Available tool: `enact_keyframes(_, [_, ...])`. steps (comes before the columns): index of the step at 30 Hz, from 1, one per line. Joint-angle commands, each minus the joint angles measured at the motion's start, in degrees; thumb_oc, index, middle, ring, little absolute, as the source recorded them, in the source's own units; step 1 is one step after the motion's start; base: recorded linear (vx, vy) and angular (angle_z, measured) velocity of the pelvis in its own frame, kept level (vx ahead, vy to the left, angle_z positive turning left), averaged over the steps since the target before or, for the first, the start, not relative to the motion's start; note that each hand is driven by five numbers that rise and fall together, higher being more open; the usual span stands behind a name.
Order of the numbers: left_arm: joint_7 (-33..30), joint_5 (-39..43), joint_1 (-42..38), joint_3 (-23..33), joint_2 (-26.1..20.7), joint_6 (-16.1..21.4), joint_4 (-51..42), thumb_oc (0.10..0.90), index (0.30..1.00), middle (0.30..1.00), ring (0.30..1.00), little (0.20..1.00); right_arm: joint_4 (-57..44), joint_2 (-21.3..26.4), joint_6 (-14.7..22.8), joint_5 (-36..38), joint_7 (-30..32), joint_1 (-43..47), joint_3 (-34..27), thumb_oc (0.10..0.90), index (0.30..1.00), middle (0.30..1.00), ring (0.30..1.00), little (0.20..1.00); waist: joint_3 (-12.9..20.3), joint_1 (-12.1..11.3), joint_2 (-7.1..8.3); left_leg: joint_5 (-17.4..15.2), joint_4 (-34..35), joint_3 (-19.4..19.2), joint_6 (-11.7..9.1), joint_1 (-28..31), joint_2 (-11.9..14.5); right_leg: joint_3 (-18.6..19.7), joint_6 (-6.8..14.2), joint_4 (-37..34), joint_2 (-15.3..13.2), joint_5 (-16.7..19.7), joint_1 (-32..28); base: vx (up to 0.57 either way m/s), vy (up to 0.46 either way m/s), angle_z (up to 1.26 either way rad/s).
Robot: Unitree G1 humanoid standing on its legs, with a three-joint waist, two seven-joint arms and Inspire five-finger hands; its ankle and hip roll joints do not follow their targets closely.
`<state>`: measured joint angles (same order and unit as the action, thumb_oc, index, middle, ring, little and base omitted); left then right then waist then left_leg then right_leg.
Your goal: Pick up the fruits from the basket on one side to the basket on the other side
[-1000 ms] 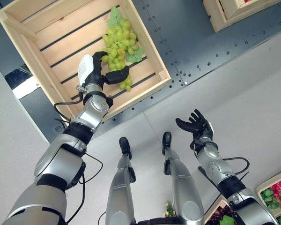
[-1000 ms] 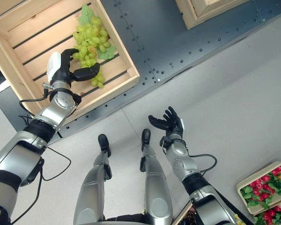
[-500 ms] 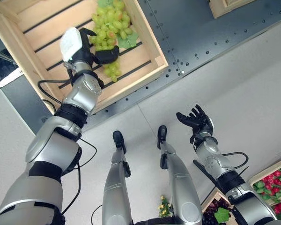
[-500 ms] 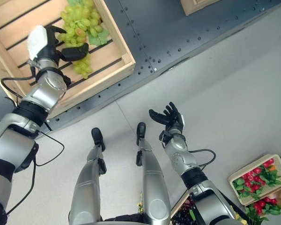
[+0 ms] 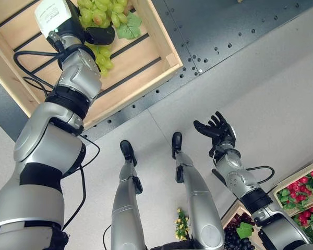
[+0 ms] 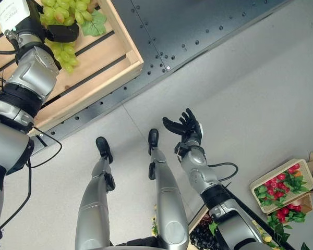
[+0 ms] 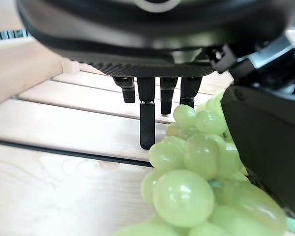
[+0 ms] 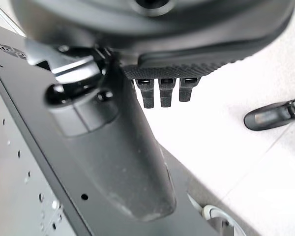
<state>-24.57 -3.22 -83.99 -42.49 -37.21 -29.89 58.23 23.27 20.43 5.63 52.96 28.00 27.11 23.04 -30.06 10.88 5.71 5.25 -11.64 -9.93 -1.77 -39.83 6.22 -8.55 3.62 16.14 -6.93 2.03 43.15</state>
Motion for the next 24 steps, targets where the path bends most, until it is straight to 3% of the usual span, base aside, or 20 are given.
enact_keyframes(1, [8.89, -5.58, 7.13, -0.67, -3.42, -6.74, 10.9, 0.8, 0.9, 0.9, 0.9, 0.9, -2.9, 2.89, 5.49, 2.93, 1.17, -2.66, -2.48, 0.8, 0.9, 0.9, 0.9, 0.9, 0.26, 0.18, 1.13, -4.39, -3.79, -2.44, -1.25, -0.22, -0.01, 0.18, -1.27, 3.86, 1.75, -5.23, -1.56, -0.02, 0.019, -0.04])
enact_keyframes(4, [11.3, -10.42, 7.21, -2.34, -3.16, -4.85, 11.98, 0.8, 0.9, 0.9, 0.9, 0.9, -1.87, 3.02, 6.08, 3.9, 0.64, -1.88, -2.08, 0.8, 0.9, 0.9, 0.9, 0.9, 0.26, 0.06, 1.01, -4.28, -3.35, -2.5, -1.28, 0.75, -0.03, 0.06, -1.41, 4.07, 1.75, -5.52, -2.4, -0.02, 0.017, -0.02])
enact_keyframes(5, [11.19, -11.27, 7.21, -3.04, -3.14, -3.66, 12.57, 0.643, 0.665, 0.665, 0.665, 0.665, -1.45, 3.1, 6.08, 4.4, 0.44, -1.47, -2.1, 0.8, 0.9, 0.9, 0.9, 0.9, 0.26, 0.01, 1.01, -4.27, -3.28, -2.5, -1.31, 1.11, -0.01, 0.01, -1.44, 4.14, 1.75, -5.59, -2.73, 0.0, 0.0, 0.0])
enact_keyframes(7, [11.2, -14.08, 7.25, -3.48, -3.09, -1.65, 13.01, 0.4, 0.3, 0.3, 0.3, 0.3, -0.96, 3.26, 6.12, 5.44, 0.19, -1.0, -2.05, 0.8, 0.9, 0.9, 0.9, 0.9, 0.26, -0.13, 0.98, -4.31, -3.1, -2.57, -1.33, 1.81, 0.01, -0.18, -1.5, 4.19, 1.67, -5.73, -3.34, 0.0, 0.0, 0.0])
enact_keyframes(14, [12.37, -19.82, 7.94, -6.7, -3.78, 3.91, 12.25, 0.4, 0.3, 0.3, 0.3, 0.3, -0.14, 3.75, 6.17, 8.2, 0.45, -0.56, -3.01, 0.8, 0.9, 0.9, 0.9, 0.9, 0.26, -0.63, 0.29, -4.32, -1.95, -2.62, -1.25, 5.31, -0.28, -0.25, -1.51, 3.81, 1.54, -5.93, -6.53, -0.02, 0.015, 0.0])
enact_keyframes(24, [11.02, -20.22, 12.52, -4.38, -5.19, 9.16, 5.79, 0.4, 0.3, 0.3, 0.3, 0.3, -1.91, 3.59, 4.75, 5.13, 0.58, -1.58, -5.16, 0.8, 0.9, 0.9, 0.9, 0.9, 0.26, -1.51, -1.73, -4.55, 0.31, -2.68, -1.07, 12.92, -0.91, -1.13, -1.14, 1.33, 0.75, -6.18, -14.15, -0.04, 0.038, 0.0])
